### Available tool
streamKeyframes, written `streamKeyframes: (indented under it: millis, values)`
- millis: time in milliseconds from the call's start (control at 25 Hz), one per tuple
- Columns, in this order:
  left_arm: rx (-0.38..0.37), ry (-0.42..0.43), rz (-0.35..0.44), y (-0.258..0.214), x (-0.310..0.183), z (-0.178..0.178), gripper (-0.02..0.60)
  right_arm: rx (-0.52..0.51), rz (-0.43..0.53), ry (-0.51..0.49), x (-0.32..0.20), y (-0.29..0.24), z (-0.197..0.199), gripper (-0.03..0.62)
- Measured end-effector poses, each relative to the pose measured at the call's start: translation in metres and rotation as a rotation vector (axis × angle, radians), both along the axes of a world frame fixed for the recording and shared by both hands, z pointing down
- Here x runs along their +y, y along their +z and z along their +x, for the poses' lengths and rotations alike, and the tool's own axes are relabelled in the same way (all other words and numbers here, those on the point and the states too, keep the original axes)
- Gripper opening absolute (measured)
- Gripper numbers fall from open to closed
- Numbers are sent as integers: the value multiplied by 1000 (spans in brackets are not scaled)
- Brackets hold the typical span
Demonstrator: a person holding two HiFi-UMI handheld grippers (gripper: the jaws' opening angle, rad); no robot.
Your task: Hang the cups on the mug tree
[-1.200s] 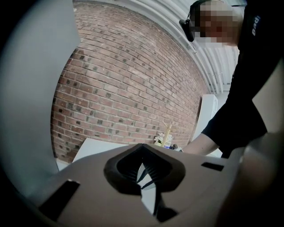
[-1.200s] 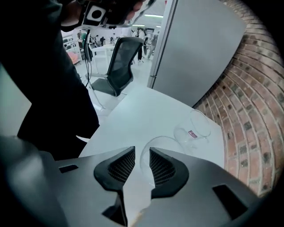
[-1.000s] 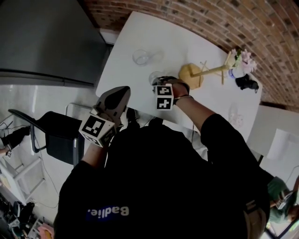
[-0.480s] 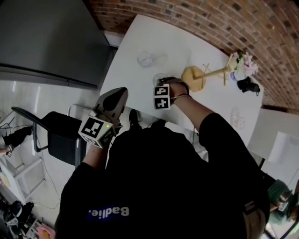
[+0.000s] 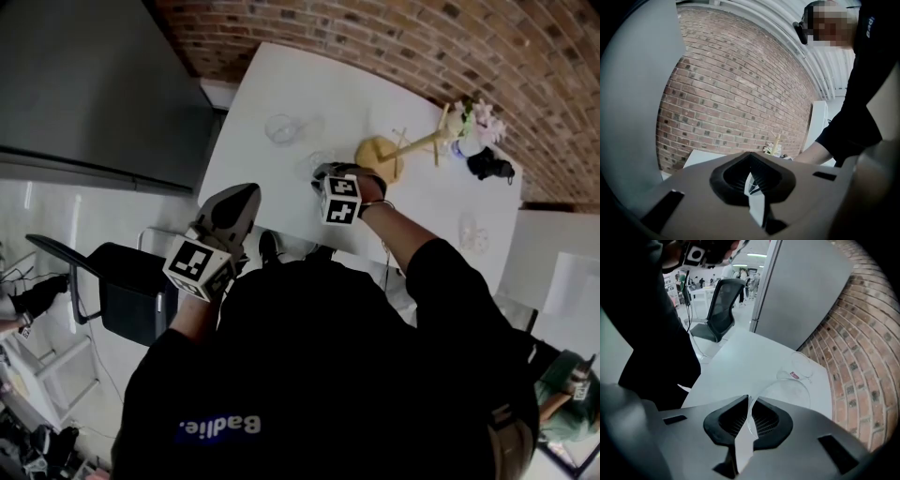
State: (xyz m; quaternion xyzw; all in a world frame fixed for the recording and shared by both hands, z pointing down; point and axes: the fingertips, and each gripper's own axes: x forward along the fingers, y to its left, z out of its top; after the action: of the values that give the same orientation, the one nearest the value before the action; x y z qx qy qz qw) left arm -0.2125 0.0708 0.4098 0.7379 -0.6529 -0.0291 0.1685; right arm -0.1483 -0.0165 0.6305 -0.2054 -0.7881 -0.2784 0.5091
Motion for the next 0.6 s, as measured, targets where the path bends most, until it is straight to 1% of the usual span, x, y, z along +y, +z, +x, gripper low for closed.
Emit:
streamKeyframes:
  millis: [160, 400, 520, 600]
  values:
    - [-23, 38, 16, -6, -14, 4, 3, -92, -66, 101, -8, -26, 7, 46]
    - [-44, 120, 2, -10, -39, 21, 3, -262, -216, 252, -18, -82, 18, 46]
    - [-55, 158, 9, -8, -51, 31, 3, -330, -295, 293, -19, -102, 25, 46]
    - [-62, 185, 14, -8, -59, 39, 3, -364, -329, 300, -18, -111, 28, 46]
